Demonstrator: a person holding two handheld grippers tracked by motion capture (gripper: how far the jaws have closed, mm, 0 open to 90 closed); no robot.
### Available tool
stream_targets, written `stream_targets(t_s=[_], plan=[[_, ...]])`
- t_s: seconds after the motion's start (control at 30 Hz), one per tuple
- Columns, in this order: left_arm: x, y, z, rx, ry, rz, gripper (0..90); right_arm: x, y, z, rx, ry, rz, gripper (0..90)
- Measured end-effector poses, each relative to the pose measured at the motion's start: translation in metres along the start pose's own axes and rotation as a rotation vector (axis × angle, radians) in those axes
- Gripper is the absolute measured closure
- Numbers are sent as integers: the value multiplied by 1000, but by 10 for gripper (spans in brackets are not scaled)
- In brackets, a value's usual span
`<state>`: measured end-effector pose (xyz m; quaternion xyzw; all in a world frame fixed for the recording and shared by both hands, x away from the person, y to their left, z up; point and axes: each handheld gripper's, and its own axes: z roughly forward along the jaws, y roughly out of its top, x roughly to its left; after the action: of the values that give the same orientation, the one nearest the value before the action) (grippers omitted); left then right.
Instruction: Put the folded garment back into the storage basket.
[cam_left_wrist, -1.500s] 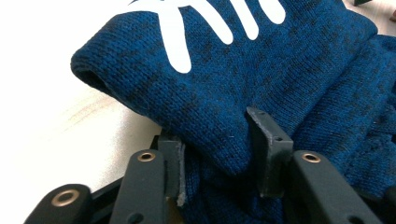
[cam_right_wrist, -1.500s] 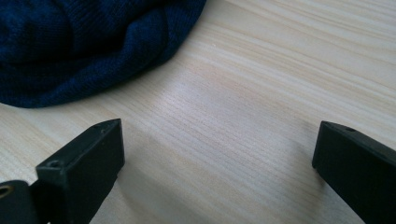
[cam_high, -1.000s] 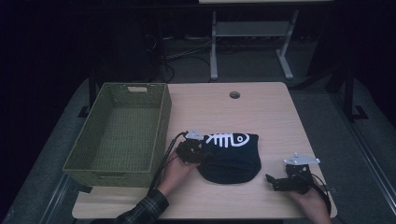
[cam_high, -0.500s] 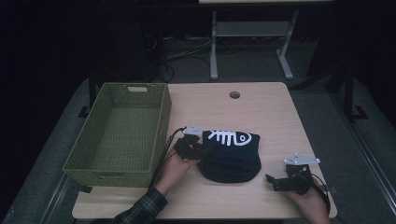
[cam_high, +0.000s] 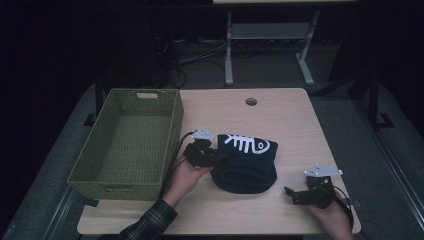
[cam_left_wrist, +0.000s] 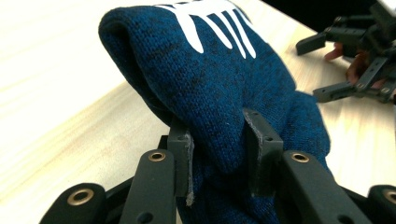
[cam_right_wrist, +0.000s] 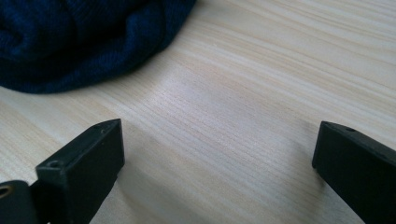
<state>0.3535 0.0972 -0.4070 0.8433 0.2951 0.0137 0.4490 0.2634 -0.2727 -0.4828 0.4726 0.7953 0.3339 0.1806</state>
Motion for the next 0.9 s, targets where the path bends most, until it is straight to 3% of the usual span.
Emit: stream_targets(t_s=[0.3, 0.43, 0.7, 0.9], plan=[[-7, 17, -20, -39, -25, 2, 677, 0, 0, 0, 0, 0, 0, 19], [-9, 23, -32, -51, -17, 9, 677, 0, 0, 0, 0, 0, 0, 19], [-7, 32, -52, -61, -3, 30, 678, 0, 0, 0, 0, 0, 1, 19], [-2, 41, -76, -82, 1, 43, 678, 0, 0, 0, 0, 0, 4, 19]])
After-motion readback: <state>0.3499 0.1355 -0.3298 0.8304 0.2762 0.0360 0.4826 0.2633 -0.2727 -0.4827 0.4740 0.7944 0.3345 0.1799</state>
